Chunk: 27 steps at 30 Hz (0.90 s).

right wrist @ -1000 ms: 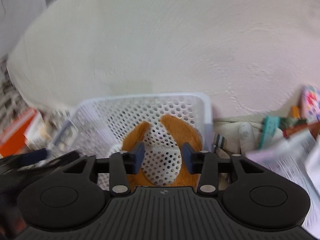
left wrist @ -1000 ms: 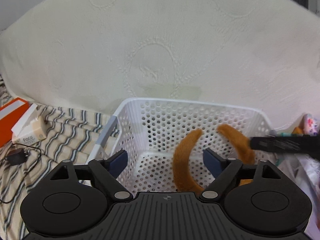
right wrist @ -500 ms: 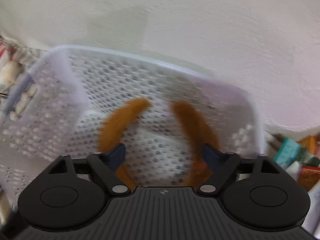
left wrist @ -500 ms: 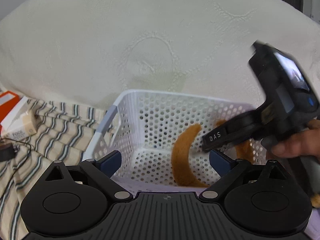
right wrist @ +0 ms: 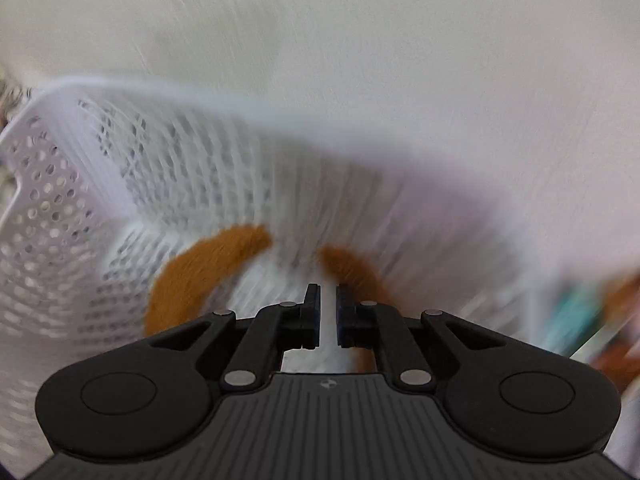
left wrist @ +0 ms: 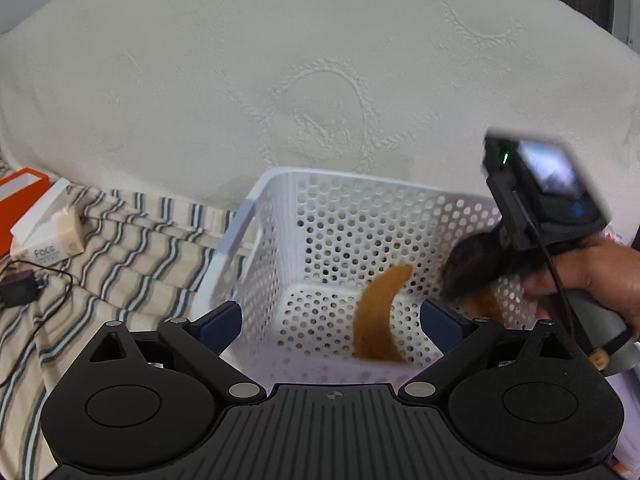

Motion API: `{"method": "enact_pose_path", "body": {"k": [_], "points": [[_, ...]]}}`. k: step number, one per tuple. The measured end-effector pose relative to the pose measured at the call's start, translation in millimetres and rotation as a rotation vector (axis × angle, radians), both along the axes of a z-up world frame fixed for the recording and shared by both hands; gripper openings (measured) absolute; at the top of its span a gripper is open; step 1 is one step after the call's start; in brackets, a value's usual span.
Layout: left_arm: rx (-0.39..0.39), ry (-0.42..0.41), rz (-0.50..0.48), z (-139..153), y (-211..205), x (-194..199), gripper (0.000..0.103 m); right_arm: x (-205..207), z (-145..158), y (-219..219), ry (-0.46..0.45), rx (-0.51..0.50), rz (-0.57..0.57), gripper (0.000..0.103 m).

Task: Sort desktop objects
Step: 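Lower the teddy bear into the basket and open the right gripper, then move the right gripper to the white printed envelope on the pile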

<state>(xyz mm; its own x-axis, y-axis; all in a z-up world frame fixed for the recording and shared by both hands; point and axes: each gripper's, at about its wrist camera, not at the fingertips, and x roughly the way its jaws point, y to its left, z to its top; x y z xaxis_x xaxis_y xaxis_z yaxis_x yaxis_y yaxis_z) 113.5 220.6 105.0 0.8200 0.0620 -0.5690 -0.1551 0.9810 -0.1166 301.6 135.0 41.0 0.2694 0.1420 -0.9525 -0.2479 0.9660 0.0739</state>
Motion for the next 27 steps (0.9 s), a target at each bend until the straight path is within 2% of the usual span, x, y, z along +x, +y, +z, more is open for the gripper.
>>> {"method": "enact_pose_path", "body": {"k": [1,3,4,6,8,10,11,13,15,17,19,21,24,27], "points": [[-0.002,0.002,-0.003,-1,0,2,0.101,-3,-10,4,0.03,-0.007,0.031,0.01],[-0.012,0.008,0.0,-4,1,2,0.101,-10,-18,10,0.031,-0.03,0.057,0.014],[-0.017,0.016,0.0,-5,1,4,0.101,-14,-10,10,-0.006,0.007,0.054,0.014],[-0.027,0.024,0.002,-6,1,6,0.101,-27,21,5,-0.157,0.06,0.058,0.015],[-0.016,0.009,0.008,-3,-1,3,0.101,-46,63,-6,-0.32,0.121,0.061,0.025],[-0.014,-0.001,0.013,2,-5,-3,0.101,-72,107,-25,-0.486,0.202,0.062,0.056],[-0.025,-0.004,0.007,5,-7,-5,0.101,-89,124,-37,-0.559,0.225,0.054,0.061],[-0.036,-0.014,0.001,10,-15,-12,0.101,-128,150,-69,-0.66,0.283,0.016,0.063],[-0.038,-0.033,-0.015,17,-27,-20,0.101,-172,162,-108,-0.735,0.351,-0.024,0.063],[-0.031,-0.051,-0.047,22,-44,-28,0.102,-219,162,-152,-0.789,0.411,-0.092,0.066],[-0.019,-0.068,-0.091,25,-63,-37,0.103,-265,151,-198,-0.81,0.468,-0.178,0.077],[-0.006,-0.087,-0.146,27,-92,-51,0.103,-307,131,-236,-0.831,0.483,-0.278,0.08],[-0.002,-0.104,-0.235,23,-135,-64,0.103,-361,97,-285,-0.847,0.452,-0.417,0.081],[-0.023,-0.079,-0.304,9,-176,-69,0.103,-385,56,-302,-0.823,0.502,-0.544,0.082]]}}
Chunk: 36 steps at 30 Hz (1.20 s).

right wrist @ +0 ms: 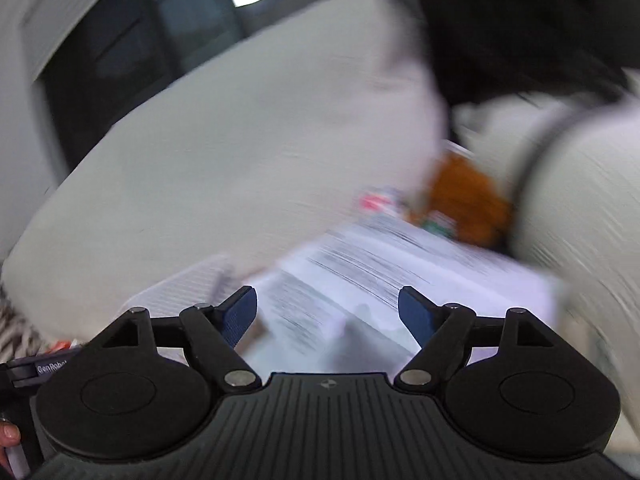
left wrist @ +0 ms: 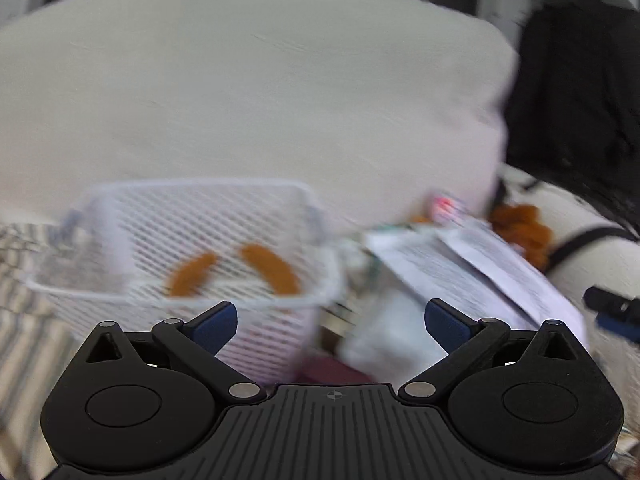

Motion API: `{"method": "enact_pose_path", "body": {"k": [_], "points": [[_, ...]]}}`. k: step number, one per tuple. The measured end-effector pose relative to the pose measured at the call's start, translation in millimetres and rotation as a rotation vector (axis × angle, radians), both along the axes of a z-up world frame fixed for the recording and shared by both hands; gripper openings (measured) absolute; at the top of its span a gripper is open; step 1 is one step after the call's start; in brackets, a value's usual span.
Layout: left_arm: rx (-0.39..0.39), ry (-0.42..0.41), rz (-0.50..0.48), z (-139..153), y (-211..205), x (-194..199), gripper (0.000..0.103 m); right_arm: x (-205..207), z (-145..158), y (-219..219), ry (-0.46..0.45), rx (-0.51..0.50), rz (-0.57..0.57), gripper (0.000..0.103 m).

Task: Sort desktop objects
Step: 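Move the right gripper to the white printed envelope on the pile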

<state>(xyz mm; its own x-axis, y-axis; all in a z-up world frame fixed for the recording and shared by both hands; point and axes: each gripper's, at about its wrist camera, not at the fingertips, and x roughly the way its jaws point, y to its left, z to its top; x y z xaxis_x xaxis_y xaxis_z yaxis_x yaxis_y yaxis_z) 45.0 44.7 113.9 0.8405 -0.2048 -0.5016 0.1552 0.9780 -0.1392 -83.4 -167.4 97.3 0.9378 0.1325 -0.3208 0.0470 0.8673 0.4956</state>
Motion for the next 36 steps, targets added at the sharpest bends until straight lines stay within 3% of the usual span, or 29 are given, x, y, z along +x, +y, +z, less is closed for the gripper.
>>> {"method": "enact_pose_path", "body": {"k": [2,6,8,11,13,16,18,22,30,32,34,36], "points": [[-0.013,0.047,-0.027,-12,-20,3,0.103,-5,-12,-9,0.007,0.032,-0.044,0.082],[-0.029,0.102,-0.026,-29,-37,4,0.103,-7,-12,-10,-0.008,-0.206,-0.076,0.082],[-0.046,0.129,-0.022,-35,-38,7,0.103,-7,-18,-11,-0.018,-0.277,-0.022,0.08],[-0.05,0.157,-0.014,-37,-36,7,0.103,-1,-28,-5,0.003,-0.365,-0.063,0.08],[-0.056,0.161,-0.014,-32,-34,12,0.103,0,-37,-20,0.013,-0.294,-0.11,0.08],[-0.049,0.139,-0.017,-17,-35,19,0.103,-13,-50,-50,-0.001,0.004,-0.134,0.084],[-0.039,0.12,-0.026,-5,-40,29,0.103,-15,-59,-61,0.014,0.134,-0.162,0.084],[-0.042,0.109,-0.059,16,-57,57,0.103,-4,-67,-71,0.085,0.196,-0.232,0.087],[-0.038,0.196,-0.127,18,-91,112,0.103,25,-97,-96,0.13,0.572,-0.212,0.087],[-0.03,0.199,-0.137,16,-99,119,0.103,25,-96,-96,0.096,0.588,-0.224,0.084],[-0.021,0.195,-0.139,15,-107,124,0.103,21,-95,-96,0.051,0.582,-0.22,0.072],[-0.018,0.187,-0.144,14,-113,128,0.103,15,-93,-96,0.013,0.553,-0.245,0.071]]}}
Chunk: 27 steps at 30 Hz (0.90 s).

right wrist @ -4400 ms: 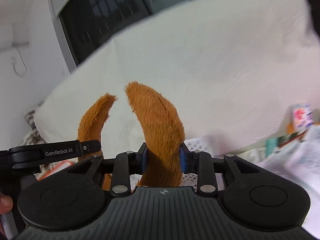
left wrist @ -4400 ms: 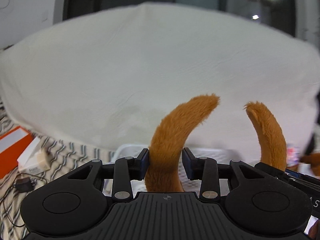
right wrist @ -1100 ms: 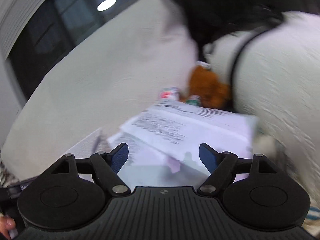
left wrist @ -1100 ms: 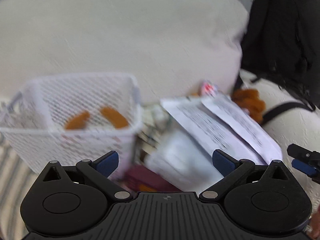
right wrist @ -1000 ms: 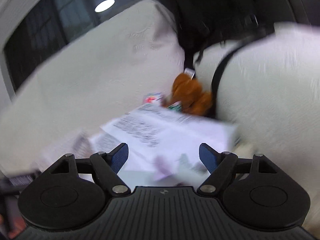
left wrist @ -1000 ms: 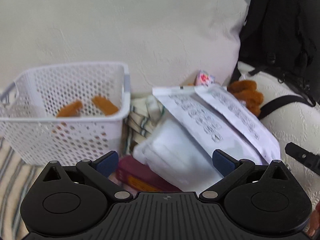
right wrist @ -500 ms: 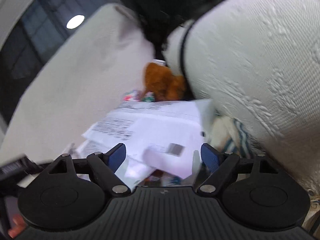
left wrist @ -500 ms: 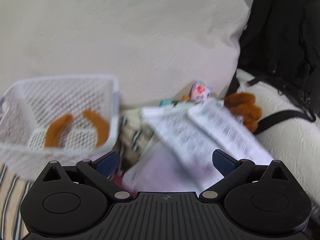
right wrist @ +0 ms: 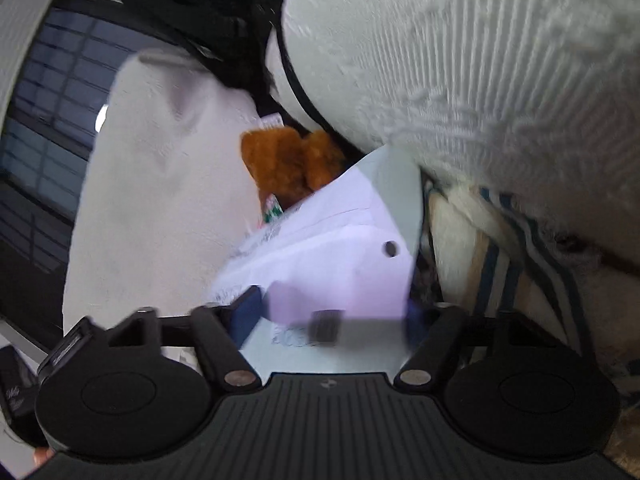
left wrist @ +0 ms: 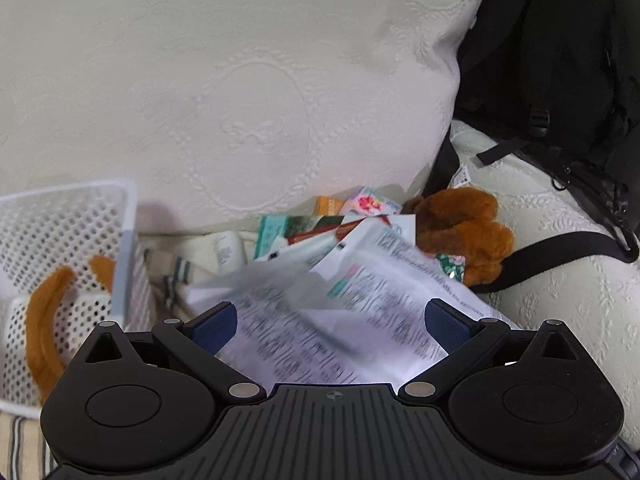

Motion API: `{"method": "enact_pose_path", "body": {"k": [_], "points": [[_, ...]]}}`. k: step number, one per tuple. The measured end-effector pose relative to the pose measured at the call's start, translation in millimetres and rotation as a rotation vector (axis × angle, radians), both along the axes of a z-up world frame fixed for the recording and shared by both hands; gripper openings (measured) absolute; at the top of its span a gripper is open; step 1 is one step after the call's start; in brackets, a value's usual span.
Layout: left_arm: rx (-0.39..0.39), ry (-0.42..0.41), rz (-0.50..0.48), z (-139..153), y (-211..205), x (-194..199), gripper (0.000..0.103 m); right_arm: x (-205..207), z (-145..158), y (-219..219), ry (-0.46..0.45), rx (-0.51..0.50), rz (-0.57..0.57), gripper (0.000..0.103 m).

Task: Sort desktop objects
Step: 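Move the right gripper to the white printed envelope on the pile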

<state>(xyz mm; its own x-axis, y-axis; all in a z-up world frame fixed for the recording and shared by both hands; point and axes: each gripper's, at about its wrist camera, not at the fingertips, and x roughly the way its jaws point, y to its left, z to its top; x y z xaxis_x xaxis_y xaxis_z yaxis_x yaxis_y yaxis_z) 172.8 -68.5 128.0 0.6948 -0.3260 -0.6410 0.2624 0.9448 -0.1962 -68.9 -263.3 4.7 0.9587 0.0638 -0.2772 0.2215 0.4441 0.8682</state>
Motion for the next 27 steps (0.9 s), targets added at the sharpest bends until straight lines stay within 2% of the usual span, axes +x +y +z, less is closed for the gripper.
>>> {"method": "enact_pose_path", "body": {"k": [4,12,16,17,20,24,27], "points": [[-0.04,0.03,-0.034,-3,-12,9,0.103,-15,7,-1,-0.065,-0.053,-0.058,0.075],[-0.154,0.125,-0.168,-9,-14,8,0.103,-16,15,-3,-0.174,-0.058,-0.055,0.078],[-0.255,0.185,-0.228,-10,-6,9,0.103,-16,18,-2,-0.241,-0.051,-0.047,0.082],[-0.269,0.183,-0.233,-9,-6,9,0.103,-16,19,-2,-0.255,-0.051,-0.044,0.082],[-0.236,0.167,-0.232,-6,-11,9,0.103,-17,22,-2,-0.273,-0.07,-0.04,0.084],[-0.298,0.234,-0.254,-16,2,4,0.103,-15,23,-4,-0.278,-0.079,-0.034,0.085],[-0.303,0.258,-0.212,-26,10,6,0.103,-12,24,-3,-0.27,-0.075,-0.023,0.087]]}}
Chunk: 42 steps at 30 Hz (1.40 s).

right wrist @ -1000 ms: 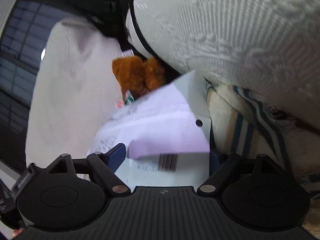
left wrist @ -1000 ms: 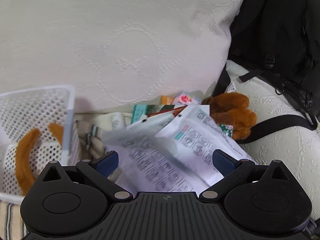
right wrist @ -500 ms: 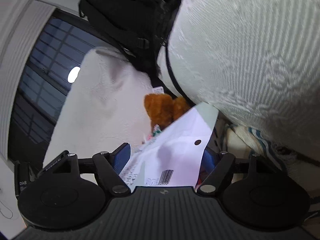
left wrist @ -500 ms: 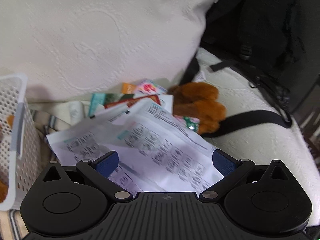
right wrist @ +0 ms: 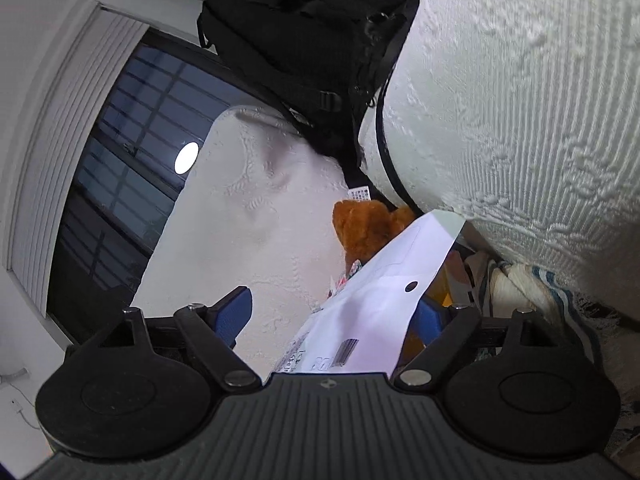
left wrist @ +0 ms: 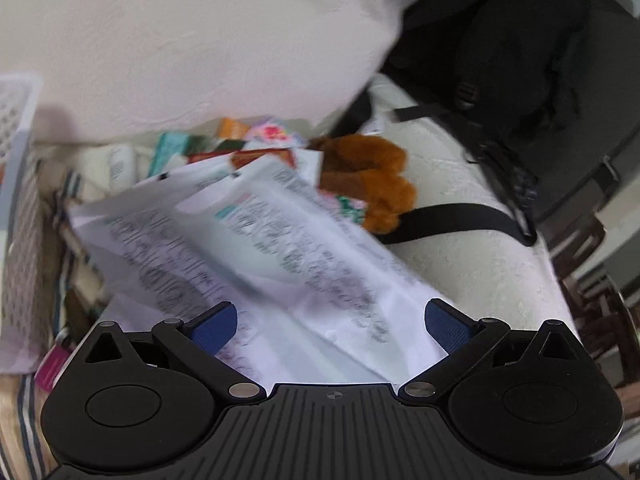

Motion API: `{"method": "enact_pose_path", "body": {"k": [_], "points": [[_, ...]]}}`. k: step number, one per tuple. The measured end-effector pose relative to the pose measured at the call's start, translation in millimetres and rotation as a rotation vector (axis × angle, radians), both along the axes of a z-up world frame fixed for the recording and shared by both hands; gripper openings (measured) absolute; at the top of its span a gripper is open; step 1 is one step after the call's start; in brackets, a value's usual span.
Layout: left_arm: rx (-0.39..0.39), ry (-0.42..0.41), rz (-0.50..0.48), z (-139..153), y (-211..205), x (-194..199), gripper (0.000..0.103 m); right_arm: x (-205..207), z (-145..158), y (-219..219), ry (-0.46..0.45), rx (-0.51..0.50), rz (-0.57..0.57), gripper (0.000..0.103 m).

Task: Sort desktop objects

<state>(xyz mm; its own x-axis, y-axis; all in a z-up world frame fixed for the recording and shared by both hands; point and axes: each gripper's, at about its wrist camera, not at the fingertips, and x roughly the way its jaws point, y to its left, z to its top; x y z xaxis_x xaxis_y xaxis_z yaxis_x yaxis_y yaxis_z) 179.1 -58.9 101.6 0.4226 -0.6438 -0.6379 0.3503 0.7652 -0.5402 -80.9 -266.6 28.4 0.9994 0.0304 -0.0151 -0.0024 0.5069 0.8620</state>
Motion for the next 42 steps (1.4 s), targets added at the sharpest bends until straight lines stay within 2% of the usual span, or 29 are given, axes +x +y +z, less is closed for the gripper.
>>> {"method": "enact_pose_path", "body": {"k": [3,9,15,21,23,24,25,26,28,29,30,31,34,37,42], "points": [[-0.007,0.031,0.057,-7,2,14,0.103,1,1,2,0.008,-0.006,0.001,0.087],[-0.022,0.005,0.108,-5,-11,42,0.103,4,2,3,0.018,-0.029,-0.005,0.087],[0.019,-0.041,0.136,-5,-28,66,0.103,13,-5,3,0.06,-0.022,-0.004,0.087],[0.102,-0.108,0.165,-8,-40,78,0.103,19,-10,-1,0.072,-0.004,-0.004,0.087],[0.117,-0.128,0.167,-8,-43,76,0.103,21,-10,-3,0.081,-0.006,-0.014,0.081],[0.121,-0.142,0.161,-8,-44,73,0.103,23,-11,-4,0.096,-0.009,-0.011,0.073],[0.133,-0.157,0.152,-7,-47,69,0.098,24,-12,-4,0.117,-0.013,-0.015,0.055],[0.149,-0.174,0.144,-6,-49,66,0.094,26,-13,-5,0.14,-0.014,-0.018,0.046],[0.161,-0.191,0.127,-2,-53,58,0.077,27,-13,-6,0.149,-0.011,-0.016,0.046],[0.158,-0.199,0.121,0,-54,54,0.073,26,-13,-6,0.146,-0.008,-0.011,0.046],[0.16,-0.198,0.112,1,-54,52,0.061,26,-13,-6,0.145,-0.005,-0.008,0.045],[0.164,-0.193,0.111,2,-55,49,0.056,26,-13,-7,0.148,-0.003,-0.007,0.045],[0.168,-0.19,0.13,3,-52,46,0.046,25,-13,-6,0.16,-0.007,-0.005,0.045],[0.13,-0.159,0.161,3,-46,47,0.038,21,-11,-6,0.147,-0.012,0.001,0.044],[0.105,-0.16,0.176,6,-43,48,0.035,17,-11,-7,0.118,0.032,0.036,0.043]]}}
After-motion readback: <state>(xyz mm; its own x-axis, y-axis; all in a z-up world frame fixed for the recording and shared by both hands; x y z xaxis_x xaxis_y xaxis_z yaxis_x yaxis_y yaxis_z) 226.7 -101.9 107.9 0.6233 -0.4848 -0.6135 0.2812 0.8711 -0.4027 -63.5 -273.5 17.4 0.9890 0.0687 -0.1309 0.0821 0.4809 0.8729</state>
